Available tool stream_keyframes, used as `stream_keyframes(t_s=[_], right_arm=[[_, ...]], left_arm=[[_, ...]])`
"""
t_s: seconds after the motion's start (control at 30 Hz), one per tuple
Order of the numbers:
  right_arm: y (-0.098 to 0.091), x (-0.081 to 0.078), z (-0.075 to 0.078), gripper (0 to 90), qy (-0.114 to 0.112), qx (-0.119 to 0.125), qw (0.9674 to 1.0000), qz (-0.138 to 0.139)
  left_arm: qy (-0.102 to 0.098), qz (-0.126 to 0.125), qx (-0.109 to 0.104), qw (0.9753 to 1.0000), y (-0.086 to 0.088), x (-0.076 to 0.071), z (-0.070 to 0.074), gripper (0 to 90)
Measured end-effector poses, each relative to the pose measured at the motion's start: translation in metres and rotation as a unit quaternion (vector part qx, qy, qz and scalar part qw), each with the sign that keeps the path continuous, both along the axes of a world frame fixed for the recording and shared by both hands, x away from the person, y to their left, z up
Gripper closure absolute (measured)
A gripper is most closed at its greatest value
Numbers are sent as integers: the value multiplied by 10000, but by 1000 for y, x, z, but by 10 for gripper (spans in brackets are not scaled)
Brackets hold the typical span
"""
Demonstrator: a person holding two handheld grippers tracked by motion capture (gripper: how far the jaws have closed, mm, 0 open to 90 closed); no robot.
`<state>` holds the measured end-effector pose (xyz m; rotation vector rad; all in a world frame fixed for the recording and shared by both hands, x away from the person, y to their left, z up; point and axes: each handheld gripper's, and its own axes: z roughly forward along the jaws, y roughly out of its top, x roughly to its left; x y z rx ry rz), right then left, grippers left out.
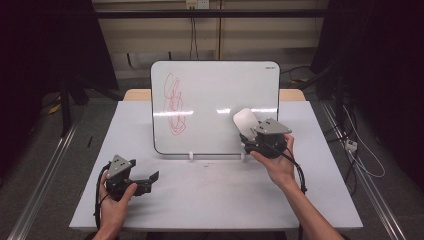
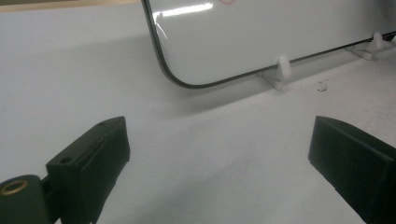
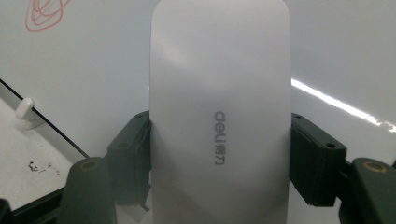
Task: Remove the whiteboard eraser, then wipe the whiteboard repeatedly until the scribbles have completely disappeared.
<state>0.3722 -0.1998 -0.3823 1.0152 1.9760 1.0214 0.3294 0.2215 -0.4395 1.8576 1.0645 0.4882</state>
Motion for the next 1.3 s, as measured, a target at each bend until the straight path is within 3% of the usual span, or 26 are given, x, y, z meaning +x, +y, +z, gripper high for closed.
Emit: stream_keyframes(t_s=[0.57, 1.07, 1.3], right_arm=[[42, 13, 9, 314, -178, -45, 9990, 401], [95, 34, 23, 314, -423, -353, 9949, 849], [117, 45, 30, 314, -484, -410, 9939, 906]], left_arm=[[56, -10, -30, 10000, 2, 2, -2, 52], [-4, 12, -1, 10000, 5, 1, 1, 52], [-11, -8, -5, 10000, 4, 0, 1, 52]])
